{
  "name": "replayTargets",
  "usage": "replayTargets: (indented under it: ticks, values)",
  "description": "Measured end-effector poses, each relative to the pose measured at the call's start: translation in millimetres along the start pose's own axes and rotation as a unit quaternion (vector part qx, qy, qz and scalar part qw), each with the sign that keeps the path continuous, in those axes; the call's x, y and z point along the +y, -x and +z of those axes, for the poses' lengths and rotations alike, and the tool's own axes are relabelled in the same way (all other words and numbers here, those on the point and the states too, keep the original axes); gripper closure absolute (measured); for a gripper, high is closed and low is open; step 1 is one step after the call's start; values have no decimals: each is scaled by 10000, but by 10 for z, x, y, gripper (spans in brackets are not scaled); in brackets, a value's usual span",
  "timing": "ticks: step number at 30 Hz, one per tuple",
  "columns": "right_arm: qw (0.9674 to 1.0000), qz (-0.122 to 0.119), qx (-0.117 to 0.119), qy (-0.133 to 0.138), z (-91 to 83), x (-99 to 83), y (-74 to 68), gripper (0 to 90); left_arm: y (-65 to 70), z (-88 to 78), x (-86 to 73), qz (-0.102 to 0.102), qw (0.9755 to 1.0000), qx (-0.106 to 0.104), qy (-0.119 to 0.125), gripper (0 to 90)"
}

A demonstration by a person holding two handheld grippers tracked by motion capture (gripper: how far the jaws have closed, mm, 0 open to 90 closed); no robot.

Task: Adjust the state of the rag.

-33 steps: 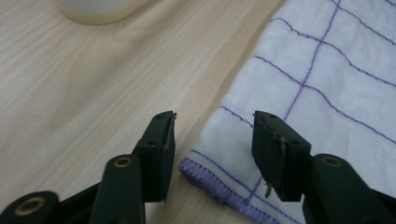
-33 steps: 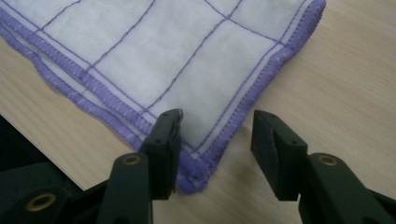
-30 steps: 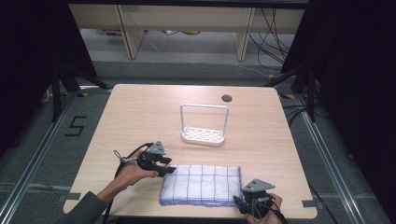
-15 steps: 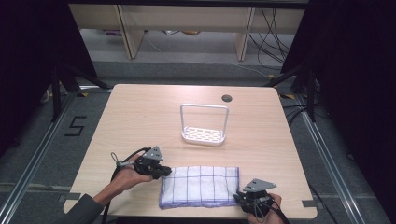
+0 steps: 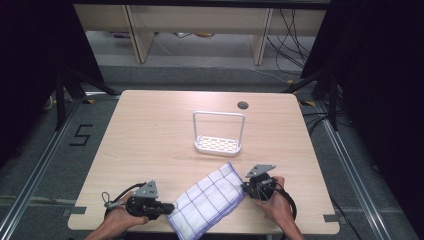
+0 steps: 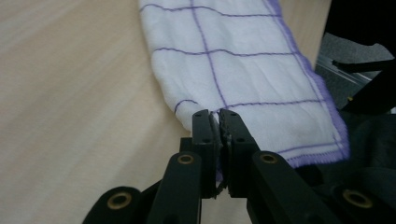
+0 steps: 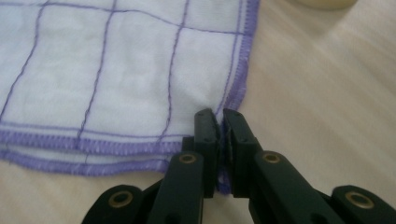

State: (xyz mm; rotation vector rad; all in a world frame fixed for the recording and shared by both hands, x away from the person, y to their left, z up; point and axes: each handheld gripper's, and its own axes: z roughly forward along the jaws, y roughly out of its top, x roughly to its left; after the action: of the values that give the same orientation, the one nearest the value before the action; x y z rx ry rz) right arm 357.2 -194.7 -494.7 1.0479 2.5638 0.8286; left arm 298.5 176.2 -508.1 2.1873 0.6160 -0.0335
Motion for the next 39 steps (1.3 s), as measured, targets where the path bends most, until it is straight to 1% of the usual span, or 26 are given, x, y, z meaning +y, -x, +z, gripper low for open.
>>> replayTargets:
  ticks: [1,6,7,8,9,11,12,13,14,15,16,18,19,20,21,22,23,24,26,27,29,32,35,36,38,39]
  values:
    - [9999,-76,37,-64,19,65,12,856,60,4,-9,-17,10000,-4,4,848]
    - [9983,-570,32,-153,212,400,38,855,301,86,20,159,9996,-245,45,841]
    - [9979,-636,66,-125,252,438,40,853,327,102,32,243,9993,-284,-13,832]
    - [9979,-636,66,-125,252,438,40,853,359,126,36,192,9991,-389,7,832]
    - [9972,-704,138,-215,279,472,46,847,376,132,40,170,9992,-372,-16,822]
    - [9978,-620,72,-215,309,514,48,778,392,140,53,175,9987,-484,7,762]
    - [9975,-690,76,-137,321,526,75,721,389,121,58,140,9991,-405,28,733]
    - [9988,-489,-3,-68,309,517,77,656,379,96,73,97,9991,-396,78,685]
    - [9995,-306,-46,-10,263,512,94,618,359,66,90,68,9991,-392,132,635]
    - [9997,-169,-78,183,226,493,118,613,330,24,110,66,9994,-277,205,588]
    - [9998,12,-28,211,159,478,139,593,302,-12,134,-18,9993,-184,324,554]
    - [9987,106,-164,474,55,432,194,543,224,-60,194,-101,9989,-45,453,522]
    - [9977,355,-181,544,21,409,186,522,178,-68,230,-120,9986,85,516,508]
    - [9973,513,-172,494,-26,393,196,504,119,-65,270,-134,9983,172,539,496]
    - [9961,575,-235,624,-27,367,202,493,40,-53,318,-203,9976,302,592,490]
    - [9959,688,-237,543,-46,350,203,492,-21,-33,360,-257,9965,407,677,484]
    - [9962,625,-243,550,-29,333,217,492,-89,-15,402,-276,9965,464,640,473]
    - [9955,744,-264,518,-21,323,203,492,-150,15,442,-282,9958,572,652,469]
    - [9964,611,-264,533,23,307,211,492,-251,76,506,-366,9946,649,728,463]
    - [9959,740,-263,457,27,305,185,491,-299,112,541,-407,9944,692,693,463]
    - [9959,769,-255,414,46,307,167,487,-386,191,601,-474,9933,772,714,461]
    - [9958,753,-247,448,56,318,161,487,-488,307,683,-561,9937,747,617,450]
    - [9960,748,-206,450,60,320,163,483,-588,401,763,-546,9940,787,523,443]
    - [9959,711,-299,464,54,318,166,483,-622,434,788,-569,9943,748,507,443]
    - [9962,643,-335,490,70,314,172,482,-669,498,839,-582,9933,860,511,444]
    - [9955,742,-328,487,73,313,161,480,-710,536,872,-579,9938,833,455,445]
